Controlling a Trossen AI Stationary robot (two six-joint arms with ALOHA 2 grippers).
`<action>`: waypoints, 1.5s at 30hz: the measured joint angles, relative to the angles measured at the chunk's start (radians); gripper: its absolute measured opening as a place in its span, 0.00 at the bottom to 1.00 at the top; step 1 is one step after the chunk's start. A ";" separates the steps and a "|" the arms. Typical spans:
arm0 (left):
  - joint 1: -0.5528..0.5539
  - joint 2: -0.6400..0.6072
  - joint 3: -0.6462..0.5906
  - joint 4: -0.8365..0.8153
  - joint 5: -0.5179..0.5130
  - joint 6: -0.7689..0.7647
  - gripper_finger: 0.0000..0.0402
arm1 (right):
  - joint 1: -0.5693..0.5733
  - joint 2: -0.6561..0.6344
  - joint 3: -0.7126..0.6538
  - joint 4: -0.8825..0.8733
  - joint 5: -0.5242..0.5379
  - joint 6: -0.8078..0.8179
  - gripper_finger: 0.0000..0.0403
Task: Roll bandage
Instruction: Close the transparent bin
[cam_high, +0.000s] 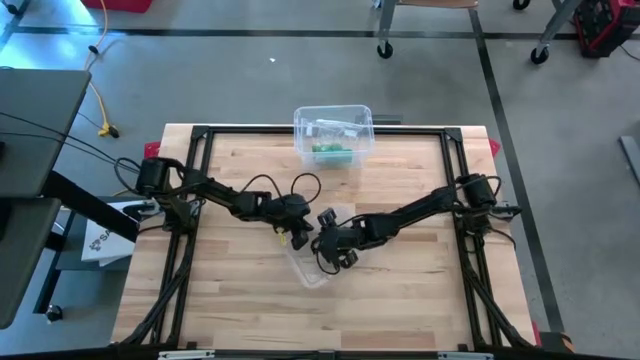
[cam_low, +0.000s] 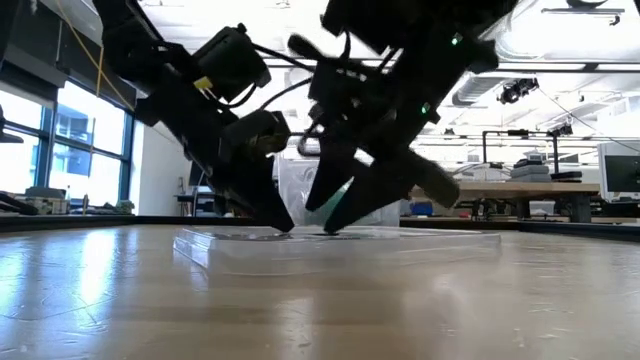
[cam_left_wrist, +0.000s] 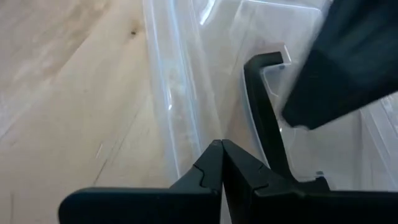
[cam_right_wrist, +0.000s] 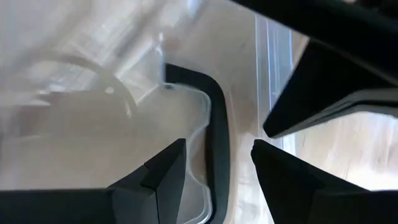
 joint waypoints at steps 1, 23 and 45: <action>0.000 0.000 -0.007 0.010 -0.007 -0.001 0.00 | -0.006 0.009 0.000 0.007 0.010 -0.005 0.45; -0.001 0.003 -0.141 0.223 -0.067 -0.064 0.00 | -0.031 0.099 0.028 0.088 0.193 -0.078 0.45; -0.006 0.004 -0.142 0.221 -0.075 -0.073 0.00 | 0.090 0.139 0.025 0.159 0.641 0.446 0.45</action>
